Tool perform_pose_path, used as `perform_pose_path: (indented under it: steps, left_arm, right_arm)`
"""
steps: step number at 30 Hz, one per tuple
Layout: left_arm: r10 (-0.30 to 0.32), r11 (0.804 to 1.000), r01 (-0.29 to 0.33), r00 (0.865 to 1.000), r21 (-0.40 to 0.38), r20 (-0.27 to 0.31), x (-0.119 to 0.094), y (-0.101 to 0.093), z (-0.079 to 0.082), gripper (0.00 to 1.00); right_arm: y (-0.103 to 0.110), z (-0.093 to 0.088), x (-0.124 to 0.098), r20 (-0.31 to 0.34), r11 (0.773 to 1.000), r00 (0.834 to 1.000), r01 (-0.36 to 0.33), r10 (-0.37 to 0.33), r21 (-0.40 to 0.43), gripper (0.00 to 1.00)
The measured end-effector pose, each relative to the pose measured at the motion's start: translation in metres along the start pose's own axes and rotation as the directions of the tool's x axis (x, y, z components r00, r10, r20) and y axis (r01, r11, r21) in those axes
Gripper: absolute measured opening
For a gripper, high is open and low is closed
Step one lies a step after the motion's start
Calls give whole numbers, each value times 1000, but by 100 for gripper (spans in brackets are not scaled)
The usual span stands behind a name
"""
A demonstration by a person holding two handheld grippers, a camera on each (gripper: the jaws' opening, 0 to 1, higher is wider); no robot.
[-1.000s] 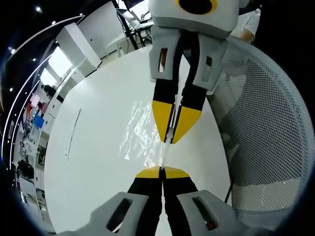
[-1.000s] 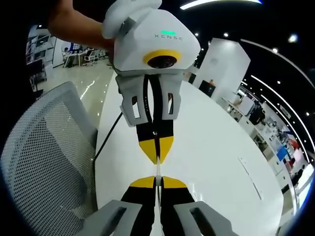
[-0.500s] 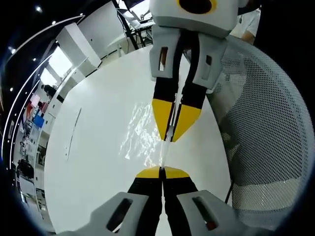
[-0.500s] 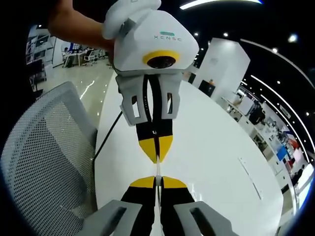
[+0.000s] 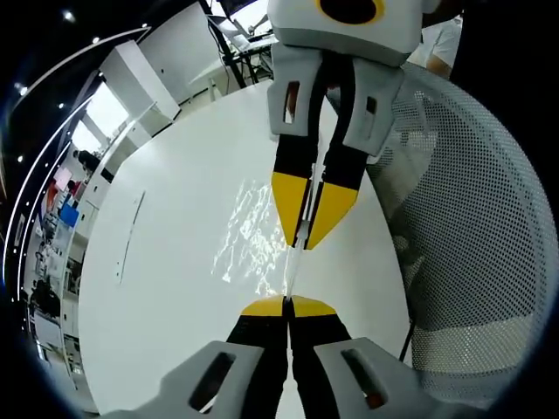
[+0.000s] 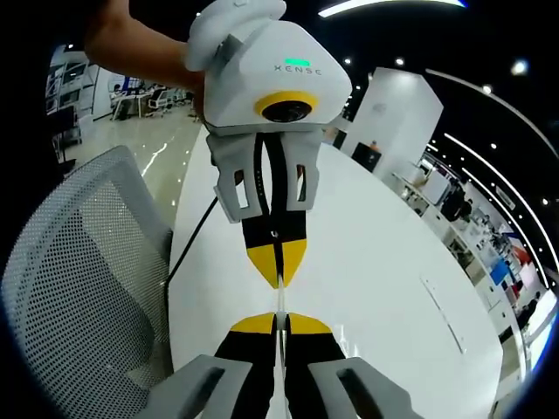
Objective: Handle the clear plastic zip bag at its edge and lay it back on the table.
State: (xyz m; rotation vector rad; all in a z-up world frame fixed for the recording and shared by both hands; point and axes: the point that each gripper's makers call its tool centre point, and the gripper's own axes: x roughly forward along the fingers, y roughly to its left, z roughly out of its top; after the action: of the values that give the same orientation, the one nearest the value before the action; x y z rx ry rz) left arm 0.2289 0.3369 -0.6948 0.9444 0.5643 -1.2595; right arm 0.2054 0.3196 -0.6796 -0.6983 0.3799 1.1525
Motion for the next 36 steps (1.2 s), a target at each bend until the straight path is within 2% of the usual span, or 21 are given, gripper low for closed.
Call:
perform_pose_path:
  steps: [36]
  left_arm:
    - [11, 1000, -11, 1000, -7, -14, -2, 3, -5, 0]
  right_arm:
    - [-2, -4, -5, -1, 1000, 1000, 13, -13, 11, 0]
